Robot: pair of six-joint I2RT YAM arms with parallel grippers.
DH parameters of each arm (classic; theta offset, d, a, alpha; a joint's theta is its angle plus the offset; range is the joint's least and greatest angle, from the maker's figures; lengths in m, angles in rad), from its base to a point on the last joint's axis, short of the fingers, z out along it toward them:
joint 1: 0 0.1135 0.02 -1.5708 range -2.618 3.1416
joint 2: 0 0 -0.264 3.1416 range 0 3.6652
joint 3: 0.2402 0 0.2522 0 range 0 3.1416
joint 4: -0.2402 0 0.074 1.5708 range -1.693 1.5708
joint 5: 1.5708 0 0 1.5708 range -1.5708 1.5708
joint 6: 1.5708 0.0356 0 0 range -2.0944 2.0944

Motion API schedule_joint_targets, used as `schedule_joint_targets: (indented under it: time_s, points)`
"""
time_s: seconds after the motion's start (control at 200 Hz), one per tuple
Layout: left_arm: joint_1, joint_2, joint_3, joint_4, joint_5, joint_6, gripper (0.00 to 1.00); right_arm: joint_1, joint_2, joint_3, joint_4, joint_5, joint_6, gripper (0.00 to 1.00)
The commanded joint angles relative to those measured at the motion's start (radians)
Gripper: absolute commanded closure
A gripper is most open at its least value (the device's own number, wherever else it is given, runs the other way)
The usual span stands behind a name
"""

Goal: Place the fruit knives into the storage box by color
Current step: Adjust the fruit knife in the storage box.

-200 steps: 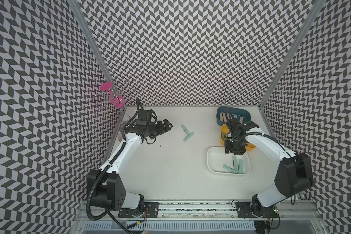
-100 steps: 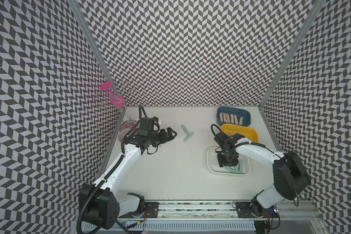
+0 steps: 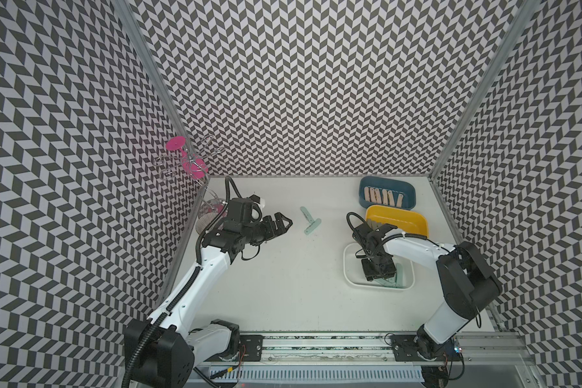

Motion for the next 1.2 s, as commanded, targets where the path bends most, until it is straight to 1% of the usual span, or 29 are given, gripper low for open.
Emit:
schedule_joint_targets:
  time_s: [0.0, 0.29, 0.416, 0.551, 0.791, 0.992, 1.072, 1.197]
  points:
    - [0.003, -0.009, 0.003, 0.030, 0.005, -0.003, 0.00, 0.002, 0.032, 0.019, 0.004, 0.053, -0.012, 0.49]
    - [0.005, 0.016, 0.008, 0.047, 0.014, -0.004, 0.00, -0.002, 0.098, 0.098, -0.028, 0.172, 0.000, 0.51]
    - [0.008, 0.026, 0.008, 0.051, 0.016, -0.001, 0.00, -0.013, 0.115, 0.128, -0.025, 0.178, 0.005, 0.53]
    - [0.015, 0.028, 0.010, 0.048, 0.016, 0.006, 0.00, -0.027, 0.124, 0.121, -0.018, 0.182, 0.006, 0.55]
    - [0.028, 0.037, 0.017, 0.047, 0.020, 0.012, 0.00, -0.086, 0.117, 0.119, -0.001, 0.184, -0.001, 0.57]
    - [0.029, 0.041, 0.017, 0.044, 0.020, 0.014, 0.00, -0.094, 0.126, 0.129, 0.010, 0.185, -0.002, 0.58]
    - [0.029, 0.040, 0.017, 0.043, 0.021, 0.012, 0.00, -0.093, 0.119, 0.133, 0.014, 0.190, 0.010, 0.61]
    - [0.029, 0.039, 0.017, 0.037, 0.021, 0.012, 0.00, -0.094, 0.076, 0.154, 0.024, 0.152, 0.024, 0.63]
